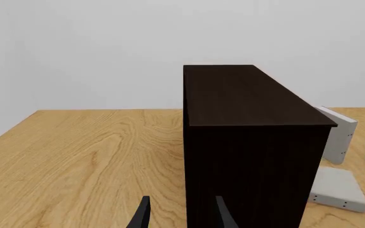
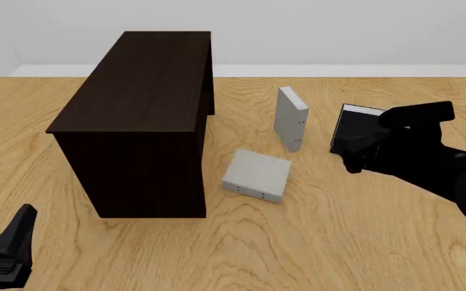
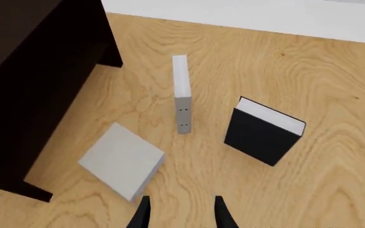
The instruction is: Pick up the book on the right and place it under the cabinet shelf.
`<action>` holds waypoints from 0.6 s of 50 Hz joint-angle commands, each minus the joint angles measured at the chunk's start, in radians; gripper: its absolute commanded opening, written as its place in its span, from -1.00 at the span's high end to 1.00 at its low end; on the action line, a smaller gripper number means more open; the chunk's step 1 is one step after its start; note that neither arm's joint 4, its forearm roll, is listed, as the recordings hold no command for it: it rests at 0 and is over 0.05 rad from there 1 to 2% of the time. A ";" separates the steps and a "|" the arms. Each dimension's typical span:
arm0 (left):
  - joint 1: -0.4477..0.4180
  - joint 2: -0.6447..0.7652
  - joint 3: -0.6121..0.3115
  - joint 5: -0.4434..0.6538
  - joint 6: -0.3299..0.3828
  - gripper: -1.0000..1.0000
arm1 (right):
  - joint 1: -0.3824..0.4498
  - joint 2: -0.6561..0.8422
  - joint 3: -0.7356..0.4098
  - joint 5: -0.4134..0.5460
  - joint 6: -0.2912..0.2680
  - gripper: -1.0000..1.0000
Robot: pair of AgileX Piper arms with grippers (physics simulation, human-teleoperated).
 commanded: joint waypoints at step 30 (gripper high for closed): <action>-0.001 0.000 0.000 0.002 0.002 -1.00 | 0.029 0.270 -0.057 -0.131 0.048 -1.00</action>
